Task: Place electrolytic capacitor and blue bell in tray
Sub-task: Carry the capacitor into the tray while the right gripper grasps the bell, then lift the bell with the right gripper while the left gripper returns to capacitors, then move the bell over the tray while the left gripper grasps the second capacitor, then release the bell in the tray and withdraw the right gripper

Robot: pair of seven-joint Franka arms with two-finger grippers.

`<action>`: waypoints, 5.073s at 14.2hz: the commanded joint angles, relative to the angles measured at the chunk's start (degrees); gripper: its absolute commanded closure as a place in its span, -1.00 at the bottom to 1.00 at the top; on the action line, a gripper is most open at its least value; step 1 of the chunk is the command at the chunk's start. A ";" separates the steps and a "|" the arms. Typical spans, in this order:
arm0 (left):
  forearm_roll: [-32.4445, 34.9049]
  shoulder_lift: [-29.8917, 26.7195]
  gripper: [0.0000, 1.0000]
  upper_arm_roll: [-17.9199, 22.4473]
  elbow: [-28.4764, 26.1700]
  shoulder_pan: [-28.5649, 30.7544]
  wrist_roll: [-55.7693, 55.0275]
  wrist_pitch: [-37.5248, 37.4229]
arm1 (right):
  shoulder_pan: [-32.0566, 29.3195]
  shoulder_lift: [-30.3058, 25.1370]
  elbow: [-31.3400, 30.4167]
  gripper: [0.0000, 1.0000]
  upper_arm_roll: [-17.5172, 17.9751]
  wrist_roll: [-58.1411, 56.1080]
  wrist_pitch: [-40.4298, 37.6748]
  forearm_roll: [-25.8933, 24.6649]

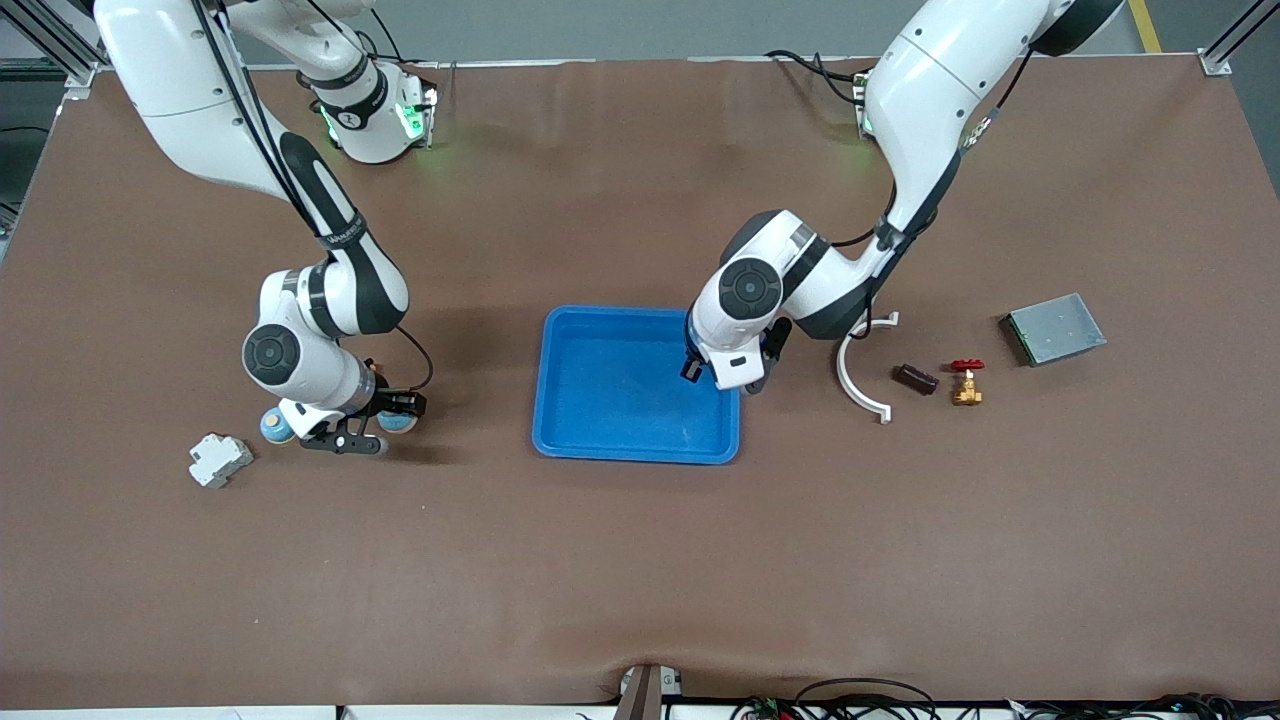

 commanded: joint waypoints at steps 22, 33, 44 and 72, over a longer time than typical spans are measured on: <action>5.40 -14.74 -1.00 0.57 5.78 22.13 30.26 -31.21 | 21.29 -6.75 5.60 0.43 -0.01 34.37 -12.95 0.79; 13.57 -16.23 -1.00 0.31 -8.54 33.83 35.88 -21.04 | 28.15 3.53 15.36 0.43 -0.10 40.36 -11.81 5.80; 17.88 -16.32 -1.00 -1.26 -18.14 37.17 28.88 -5.99 | 29.82 5.82 15.36 0.39 -0.10 40.36 -8.82 5.80; 20.78 -11.92 -0.14 -3.38 -26.75 37.44 19.01 10.71 | 5.51 -20.63 15.28 -1.00 -1.24 1.03 -43.97 0.89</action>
